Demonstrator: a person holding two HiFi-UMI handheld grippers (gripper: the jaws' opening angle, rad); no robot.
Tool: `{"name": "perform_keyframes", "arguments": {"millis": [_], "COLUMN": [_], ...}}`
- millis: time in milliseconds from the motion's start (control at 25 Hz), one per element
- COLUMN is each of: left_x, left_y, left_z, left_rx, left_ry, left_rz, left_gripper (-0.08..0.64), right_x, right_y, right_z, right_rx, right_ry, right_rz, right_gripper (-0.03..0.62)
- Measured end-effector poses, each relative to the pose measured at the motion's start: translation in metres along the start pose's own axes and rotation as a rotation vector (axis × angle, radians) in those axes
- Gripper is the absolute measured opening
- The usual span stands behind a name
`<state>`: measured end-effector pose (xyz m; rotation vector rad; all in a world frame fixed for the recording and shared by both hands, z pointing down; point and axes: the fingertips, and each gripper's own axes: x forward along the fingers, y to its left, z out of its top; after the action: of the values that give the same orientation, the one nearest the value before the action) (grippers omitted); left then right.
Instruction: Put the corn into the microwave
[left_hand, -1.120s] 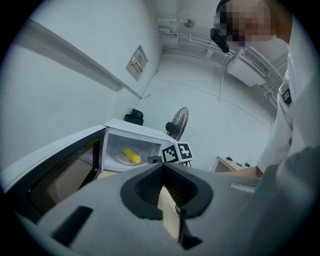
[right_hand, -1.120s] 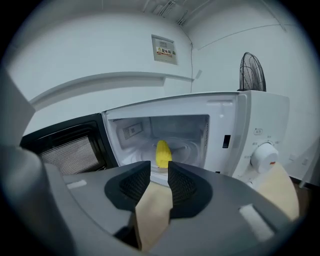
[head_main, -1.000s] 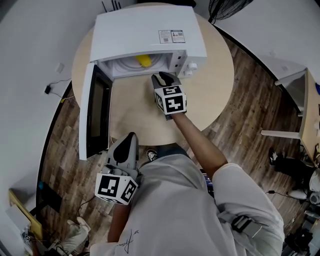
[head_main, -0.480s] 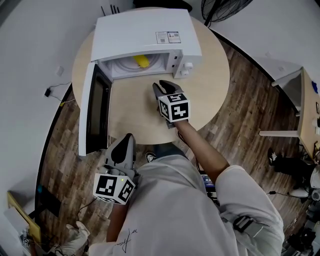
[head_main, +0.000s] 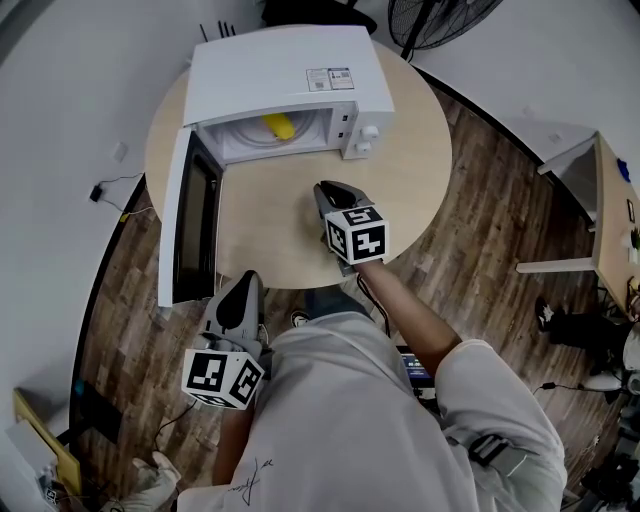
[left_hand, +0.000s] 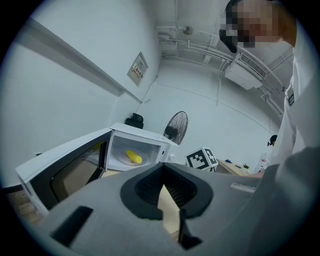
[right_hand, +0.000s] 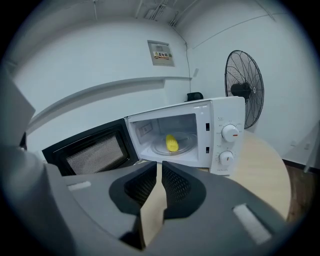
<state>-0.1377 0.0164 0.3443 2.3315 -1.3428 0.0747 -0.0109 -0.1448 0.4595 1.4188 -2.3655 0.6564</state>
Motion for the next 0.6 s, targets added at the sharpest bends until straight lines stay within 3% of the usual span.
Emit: {"name": "perform_keyframes", "arguments": {"millis": [600], "left_x": [-0.017], "left_y": [-0.002], "left_z": [-0.01], "left_rx": [-0.006], "left_ry": [0.0], "left_rz": [0.0], "left_gripper": [-0.009], "right_x": [-0.053], "right_y": [0.015], "right_z": [-0.013], "right_rx": [0.019], "right_ry": [-0.016], "right_rz": [0.013], "right_gripper": [0.012]}}
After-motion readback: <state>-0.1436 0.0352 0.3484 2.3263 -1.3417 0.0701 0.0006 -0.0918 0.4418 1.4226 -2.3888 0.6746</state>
